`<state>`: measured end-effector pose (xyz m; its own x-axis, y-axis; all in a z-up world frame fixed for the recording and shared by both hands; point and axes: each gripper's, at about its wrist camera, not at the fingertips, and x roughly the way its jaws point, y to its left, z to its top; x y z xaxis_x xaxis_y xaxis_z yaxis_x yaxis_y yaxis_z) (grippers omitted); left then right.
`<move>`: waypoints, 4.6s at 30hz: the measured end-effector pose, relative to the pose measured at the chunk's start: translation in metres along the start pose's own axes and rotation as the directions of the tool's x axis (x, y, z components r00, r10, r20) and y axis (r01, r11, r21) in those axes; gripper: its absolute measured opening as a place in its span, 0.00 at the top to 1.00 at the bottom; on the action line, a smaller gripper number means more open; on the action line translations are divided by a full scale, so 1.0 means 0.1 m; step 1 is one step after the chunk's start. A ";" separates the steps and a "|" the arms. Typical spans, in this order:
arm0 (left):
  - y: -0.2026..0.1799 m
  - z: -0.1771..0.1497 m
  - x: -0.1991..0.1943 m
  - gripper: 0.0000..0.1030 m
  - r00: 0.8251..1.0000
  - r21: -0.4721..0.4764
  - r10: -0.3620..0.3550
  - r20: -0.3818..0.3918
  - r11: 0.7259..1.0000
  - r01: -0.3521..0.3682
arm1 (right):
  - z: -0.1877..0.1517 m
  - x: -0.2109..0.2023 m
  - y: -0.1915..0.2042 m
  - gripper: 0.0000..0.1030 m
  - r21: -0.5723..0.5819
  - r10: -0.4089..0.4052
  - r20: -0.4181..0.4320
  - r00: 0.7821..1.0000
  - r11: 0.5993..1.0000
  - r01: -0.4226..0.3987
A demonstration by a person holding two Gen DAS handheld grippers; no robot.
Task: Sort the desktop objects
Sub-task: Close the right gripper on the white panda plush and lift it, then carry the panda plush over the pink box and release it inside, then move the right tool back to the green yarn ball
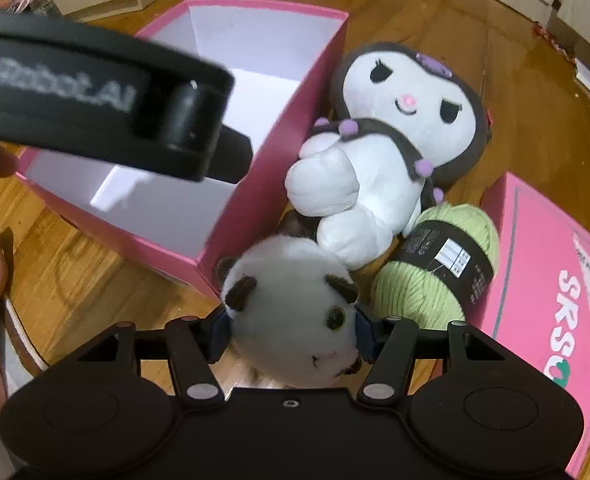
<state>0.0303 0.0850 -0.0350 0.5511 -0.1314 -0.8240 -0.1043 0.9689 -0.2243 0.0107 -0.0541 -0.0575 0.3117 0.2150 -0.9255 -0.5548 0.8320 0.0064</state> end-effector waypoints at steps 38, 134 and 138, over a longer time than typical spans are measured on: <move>0.61 0.14 -0.60 0.00 0.990 -0.033 0.080 0.119 0.997 -0.076 | 0.67 -0.65 -0.04 0.37 0.036 0.051 0.115 0.992 0.998 -0.056; -0.51 0.21 -0.66 0.00 0.989 0.062 0.018 0.146 0.998 -0.028 | 0.05 -0.60 -1.10 0.19 0.122 0.069 0.116 0.991 0.989 -0.083; -0.63 0.16 -0.54 0.00 0.994 0.055 -0.022 0.112 0.998 0.015 | -0.03 -0.45 -1.22 0.47 0.155 0.141 0.112 0.984 0.975 -0.157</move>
<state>0.0209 0.0341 0.0320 0.6422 -0.1280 -0.7557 -0.0499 0.9769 -0.2079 0.0618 -0.1671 -0.0179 0.3150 0.3857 -0.8672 -0.4704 0.8570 0.2103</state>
